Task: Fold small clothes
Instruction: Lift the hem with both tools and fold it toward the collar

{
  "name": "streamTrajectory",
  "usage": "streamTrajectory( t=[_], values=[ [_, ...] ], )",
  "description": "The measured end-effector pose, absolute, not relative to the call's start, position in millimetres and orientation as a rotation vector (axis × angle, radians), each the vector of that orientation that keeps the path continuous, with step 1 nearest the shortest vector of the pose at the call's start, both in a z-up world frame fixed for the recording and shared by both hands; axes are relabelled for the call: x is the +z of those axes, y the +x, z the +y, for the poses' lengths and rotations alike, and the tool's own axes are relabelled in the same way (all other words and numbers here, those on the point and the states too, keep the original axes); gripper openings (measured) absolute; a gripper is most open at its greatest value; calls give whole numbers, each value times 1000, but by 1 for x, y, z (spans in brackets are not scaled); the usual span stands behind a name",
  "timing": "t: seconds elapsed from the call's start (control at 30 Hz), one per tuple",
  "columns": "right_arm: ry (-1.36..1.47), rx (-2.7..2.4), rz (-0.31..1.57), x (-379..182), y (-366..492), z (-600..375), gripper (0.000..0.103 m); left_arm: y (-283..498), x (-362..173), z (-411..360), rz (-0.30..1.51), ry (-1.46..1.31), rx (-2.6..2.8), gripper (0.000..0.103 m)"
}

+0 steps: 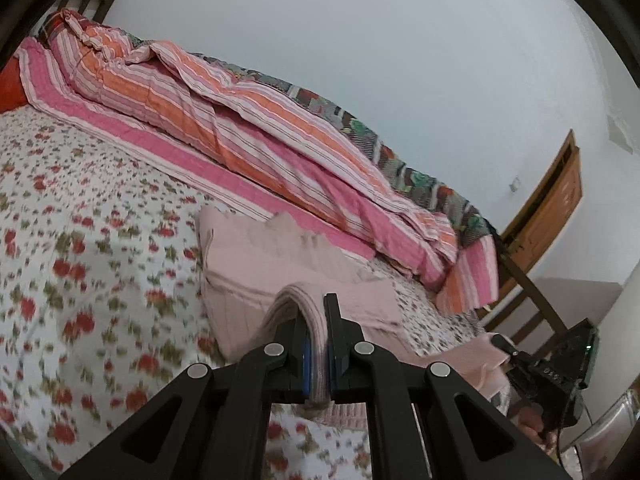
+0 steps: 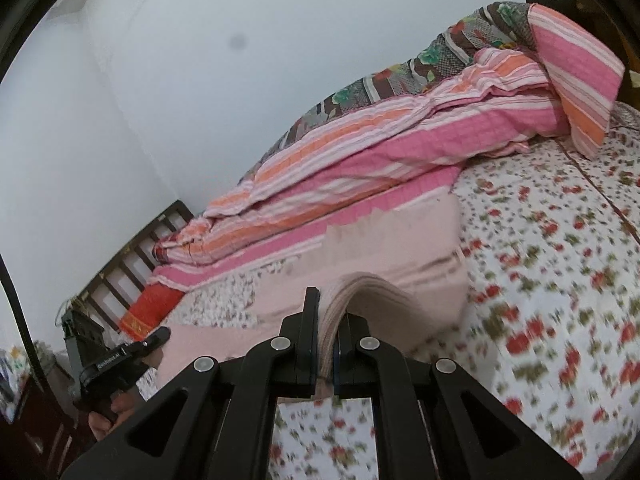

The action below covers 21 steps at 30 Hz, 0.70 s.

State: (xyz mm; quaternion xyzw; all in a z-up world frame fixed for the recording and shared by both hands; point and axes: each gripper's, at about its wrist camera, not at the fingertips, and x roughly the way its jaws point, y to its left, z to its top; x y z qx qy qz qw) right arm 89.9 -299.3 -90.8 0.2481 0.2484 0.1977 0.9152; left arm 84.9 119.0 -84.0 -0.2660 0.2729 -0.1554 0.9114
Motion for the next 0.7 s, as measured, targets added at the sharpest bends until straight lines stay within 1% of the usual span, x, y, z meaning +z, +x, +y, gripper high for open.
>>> streamTrajectory(
  t=[0.2, 0.33, 0.5, 0.7],
  values=[
    [564, 419, 525, -89, 147, -303, 5, 141, -85, 118, 595, -544, -254, 6],
    [665, 430, 585, -98, 201, -313, 5, 180, -98, 122, 634, -574, -213, 6],
    [716, 396, 626, -109, 256, -322, 5, 231, -115, 131, 676, -671, -217, 6],
    [745, 376, 680, -124, 312, -323, 5, 282, -126, 133, 689, -716, -218, 6]
  ],
)
